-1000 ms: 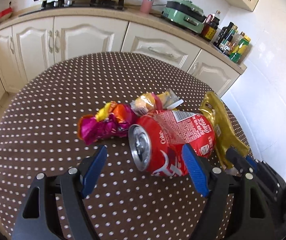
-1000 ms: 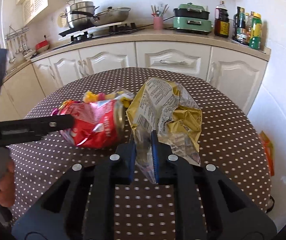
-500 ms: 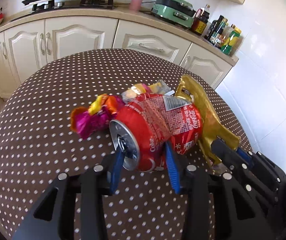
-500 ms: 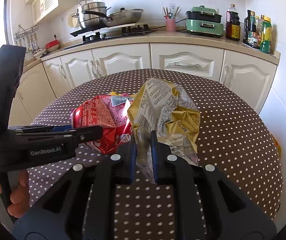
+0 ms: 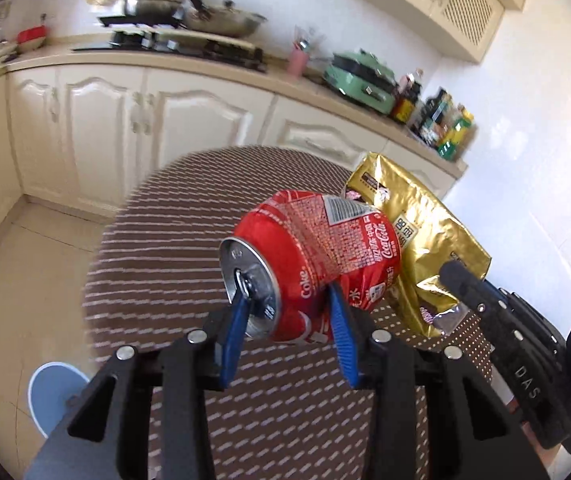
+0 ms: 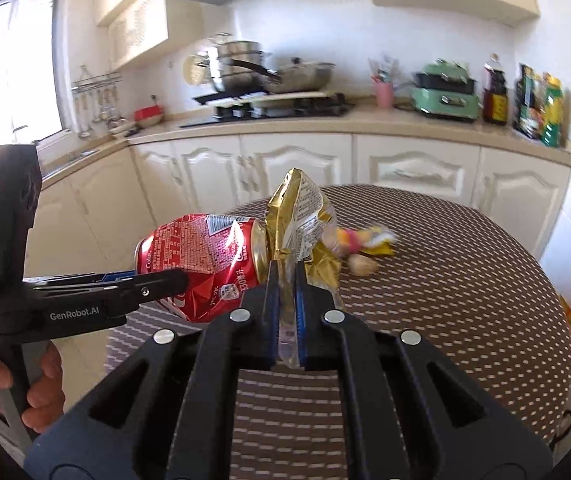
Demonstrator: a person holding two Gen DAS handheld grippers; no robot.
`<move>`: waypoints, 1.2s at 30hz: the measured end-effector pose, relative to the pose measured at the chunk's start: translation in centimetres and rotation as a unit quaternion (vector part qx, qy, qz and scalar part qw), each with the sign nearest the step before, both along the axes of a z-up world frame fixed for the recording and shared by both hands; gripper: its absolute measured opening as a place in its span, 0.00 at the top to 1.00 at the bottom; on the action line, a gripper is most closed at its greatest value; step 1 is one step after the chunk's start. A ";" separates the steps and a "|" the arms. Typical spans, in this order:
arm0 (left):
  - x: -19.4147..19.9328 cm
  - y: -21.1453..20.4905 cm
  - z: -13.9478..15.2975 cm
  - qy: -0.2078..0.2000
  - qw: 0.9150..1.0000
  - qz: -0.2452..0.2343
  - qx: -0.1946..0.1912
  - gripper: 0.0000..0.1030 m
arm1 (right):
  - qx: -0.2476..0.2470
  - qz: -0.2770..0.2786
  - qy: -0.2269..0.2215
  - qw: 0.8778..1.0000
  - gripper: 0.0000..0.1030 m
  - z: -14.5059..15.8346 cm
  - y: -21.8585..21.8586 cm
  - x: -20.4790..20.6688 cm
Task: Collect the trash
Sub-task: 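Carry the can and chip bag over the blue bucket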
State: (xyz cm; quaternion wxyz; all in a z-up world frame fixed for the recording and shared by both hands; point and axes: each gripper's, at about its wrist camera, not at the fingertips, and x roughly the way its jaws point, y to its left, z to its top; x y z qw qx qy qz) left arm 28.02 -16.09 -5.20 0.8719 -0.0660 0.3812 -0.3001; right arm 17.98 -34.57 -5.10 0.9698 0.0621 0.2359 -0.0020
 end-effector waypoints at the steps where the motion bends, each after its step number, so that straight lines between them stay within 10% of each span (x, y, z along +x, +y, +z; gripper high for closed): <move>1: -0.3 1.5 0.3 -0.005 1.000 0.010 -0.002 0.63 | -0.002 0.008 -0.004 1.000 0.93 0.4 1.1 0.1; 17: -1.7 27.6 -3.9 0.020 0.976 0.215 0.000 0.63 | -0.006 0.206 0.039 0.978 0.93 -1.7 25.1 5.8; 26: 1.2 37.5 -16.2 0.138 0.943 0.301 0.037 0.62 | 0.009 0.264 0.164 0.950 0.93 -13.5 35.6 12.0; 36: 7.0 38.7 -28.9 0.255 0.917 0.298 0.065 0.62 | 0.024 0.235 0.295 0.926 0.93 -26.8 38.3 18.2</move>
